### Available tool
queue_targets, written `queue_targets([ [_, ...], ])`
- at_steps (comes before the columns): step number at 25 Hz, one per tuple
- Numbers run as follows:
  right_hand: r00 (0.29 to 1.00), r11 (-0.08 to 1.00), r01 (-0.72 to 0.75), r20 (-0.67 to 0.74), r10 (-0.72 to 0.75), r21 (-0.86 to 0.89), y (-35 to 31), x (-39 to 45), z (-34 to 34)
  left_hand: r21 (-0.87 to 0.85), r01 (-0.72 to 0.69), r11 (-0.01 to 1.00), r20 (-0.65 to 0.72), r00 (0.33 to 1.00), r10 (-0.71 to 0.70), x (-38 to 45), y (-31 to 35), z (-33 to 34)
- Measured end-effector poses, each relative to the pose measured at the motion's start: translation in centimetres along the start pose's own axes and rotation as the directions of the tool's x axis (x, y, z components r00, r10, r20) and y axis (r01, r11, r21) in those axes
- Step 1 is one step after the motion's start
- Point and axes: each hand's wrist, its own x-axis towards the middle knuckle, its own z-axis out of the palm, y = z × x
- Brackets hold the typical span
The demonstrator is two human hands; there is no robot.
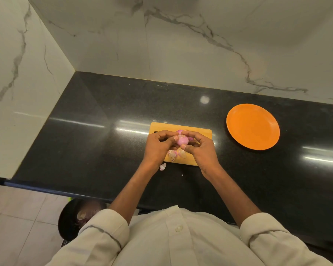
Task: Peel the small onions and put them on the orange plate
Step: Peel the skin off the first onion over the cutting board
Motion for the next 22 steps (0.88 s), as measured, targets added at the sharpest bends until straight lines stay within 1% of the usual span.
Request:
queue_targets([
  [2, 1.000, 1.000, 0.011, 0.018, -0.011, 0.019, 0.08, 0.07, -0.17, -0.067, 0.012, 0.998, -0.014, 1.000, -0.013, -0.03, 0.29, -0.28],
  [4, 1.000, 0.999, 0.010, 0.029, -0.011, 0.038, 0.14, 0.12, -0.23, -0.075, 0.008, 0.997, -0.017, 1.000, -0.009, -0.09, 0.46, -0.34],
  [7, 0.998, 0.997, 0.007, 0.062, -0.013, 0.081, 0.56, 0.39, -0.43, -0.084, 0.019, 0.996, -0.058, 0.998, -0.024, -0.11, 0.57, -0.15],
  [9, 0.994, 0.979, -0.037, 0.106, 0.016, 0.200, 0.74, 0.50, -0.60, -0.108, 0.035, 0.994, -0.077, 0.996, -0.044, -0.08, 0.56, -0.10],
  [10, 0.990, 0.950, -0.088, 0.135, 0.048, 0.300, 0.63, 0.48, -0.67, -0.117, 0.040, 0.992, -0.074, 0.996, -0.049, -0.06, 0.55, -0.14],
  [12, 0.972, 0.857, -0.204, 0.201, 0.120, 0.474, 0.24, 0.38, -0.78, -0.119, 0.035, 0.992, -0.055, 0.998, -0.042, -0.10, 0.56, -0.15],
  [14, 0.961, 0.796, -0.258, 0.228, 0.154, 0.547, 0.15, 0.37, -0.78, -0.085, 0.018, 0.996, -0.038, 0.999, -0.021, -0.15, 0.48, -0.11],
  [17, 0.962, 0.770, -0.262, 0.217, 0.163, 0.582, 0.36, 0.44, -0.62, -0.023, 0.022, 1.000, -0.035, 0.999, -0.022, -0.18, 0.22, -0.10],
  [20, 0.965, 0.815, -0.256, 0.187, 0.184, 0.519, 0.35, 0.46, -0.60, -0.019, 0.008, 1.000, 0.011, 1.000, -0.008, -0.54, 0.63, -0.05],
  [22, 0.966, 0.836, -0.252, 0.183, 0.185, 0.487, 0.29, 0.34, -0.54, 0.101, -0.042, 0.994, 0.029, 0.999, 0.039, -0.81, 0.81, 0.06],
])
